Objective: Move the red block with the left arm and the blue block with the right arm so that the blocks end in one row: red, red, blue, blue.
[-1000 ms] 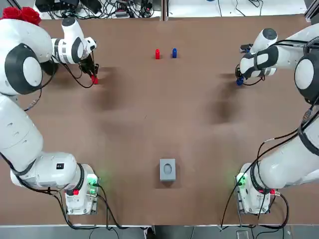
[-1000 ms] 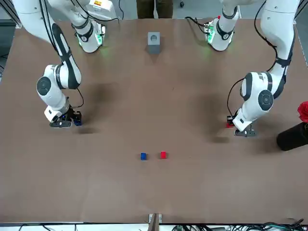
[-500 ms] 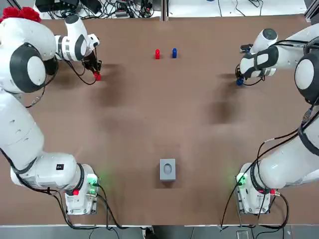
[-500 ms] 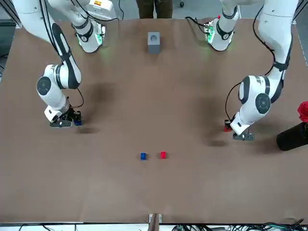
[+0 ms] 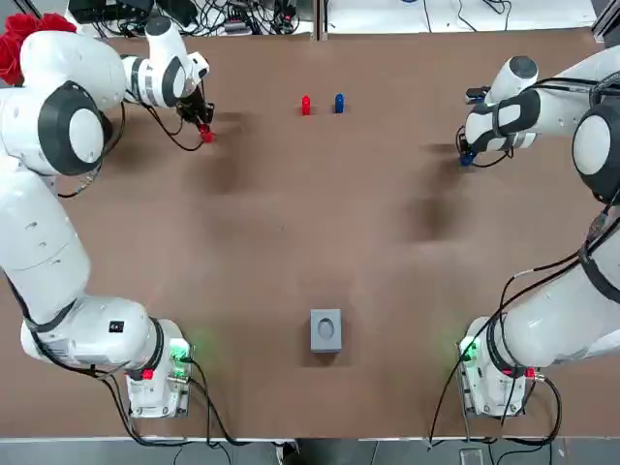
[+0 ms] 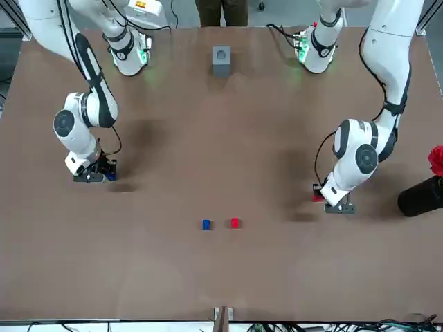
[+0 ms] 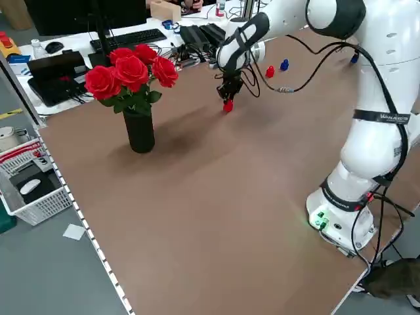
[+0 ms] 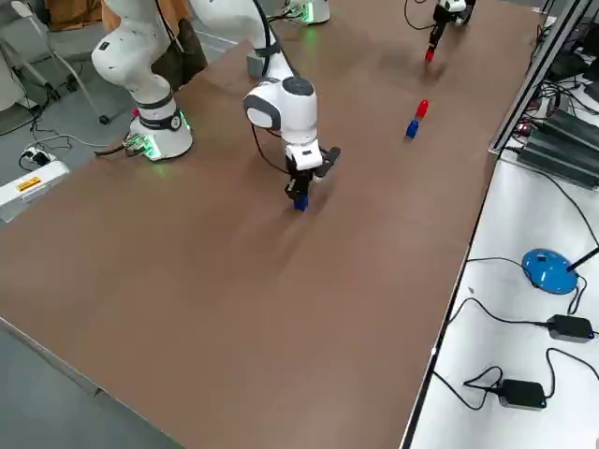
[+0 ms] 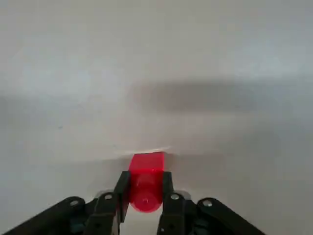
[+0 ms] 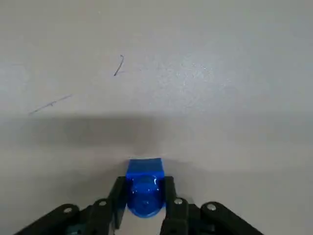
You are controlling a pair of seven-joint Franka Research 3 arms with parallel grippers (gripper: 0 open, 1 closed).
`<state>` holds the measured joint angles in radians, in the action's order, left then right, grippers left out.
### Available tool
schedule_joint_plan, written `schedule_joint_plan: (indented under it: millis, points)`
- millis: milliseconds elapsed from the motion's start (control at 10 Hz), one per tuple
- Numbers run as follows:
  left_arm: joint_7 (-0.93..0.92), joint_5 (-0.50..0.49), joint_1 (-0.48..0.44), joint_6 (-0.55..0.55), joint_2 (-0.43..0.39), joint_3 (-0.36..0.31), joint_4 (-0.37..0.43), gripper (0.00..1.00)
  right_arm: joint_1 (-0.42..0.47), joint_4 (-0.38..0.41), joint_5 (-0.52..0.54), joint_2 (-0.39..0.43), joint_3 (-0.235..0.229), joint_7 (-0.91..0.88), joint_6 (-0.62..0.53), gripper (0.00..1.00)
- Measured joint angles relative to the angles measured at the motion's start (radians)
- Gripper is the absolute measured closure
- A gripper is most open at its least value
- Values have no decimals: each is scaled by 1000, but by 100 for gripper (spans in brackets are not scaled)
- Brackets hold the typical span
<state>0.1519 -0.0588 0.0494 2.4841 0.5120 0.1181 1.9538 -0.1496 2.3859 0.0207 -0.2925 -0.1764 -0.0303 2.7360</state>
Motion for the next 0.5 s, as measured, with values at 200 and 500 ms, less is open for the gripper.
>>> schedule_joint_plan:
  millis: [200,500]
  points:
    - [54,-1,9,-2,36,16,-55,70,0,0,0,1,1,0,0,66]
    - [133,-3,37,-4,84,26,-131,70,-3,1,0,1,3,0,0,66]
